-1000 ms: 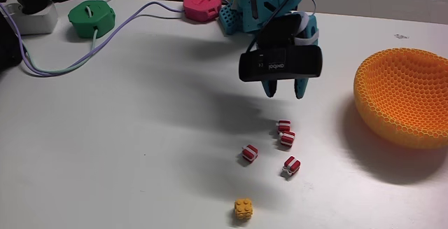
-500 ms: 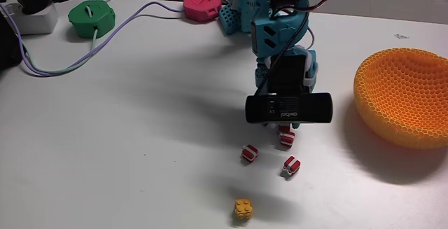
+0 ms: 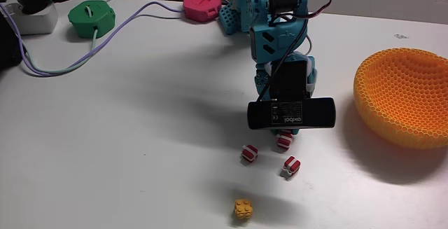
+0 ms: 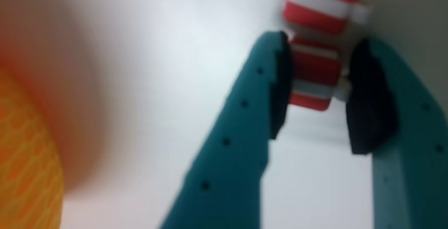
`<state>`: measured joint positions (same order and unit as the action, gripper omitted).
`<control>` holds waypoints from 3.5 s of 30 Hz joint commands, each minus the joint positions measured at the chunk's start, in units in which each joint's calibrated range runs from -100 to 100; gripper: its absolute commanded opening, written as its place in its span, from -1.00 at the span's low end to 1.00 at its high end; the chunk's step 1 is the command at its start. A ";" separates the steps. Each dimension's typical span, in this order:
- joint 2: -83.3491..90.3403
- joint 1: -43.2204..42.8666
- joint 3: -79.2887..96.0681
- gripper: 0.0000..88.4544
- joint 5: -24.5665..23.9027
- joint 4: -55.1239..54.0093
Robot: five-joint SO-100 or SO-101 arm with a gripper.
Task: Place cube pieces into the yellow basket
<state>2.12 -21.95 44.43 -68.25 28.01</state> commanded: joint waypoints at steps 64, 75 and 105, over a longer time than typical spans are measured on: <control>6.41 6.39 -19.83 -0.29 7.42 30.64; 4.32 -3.58 -6.35 -0.28 0.10 12.74; -6.19 -0.88 -16.36 -1.00 -0.39 13.35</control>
<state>-6.54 -23.11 31.03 -69.04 36.33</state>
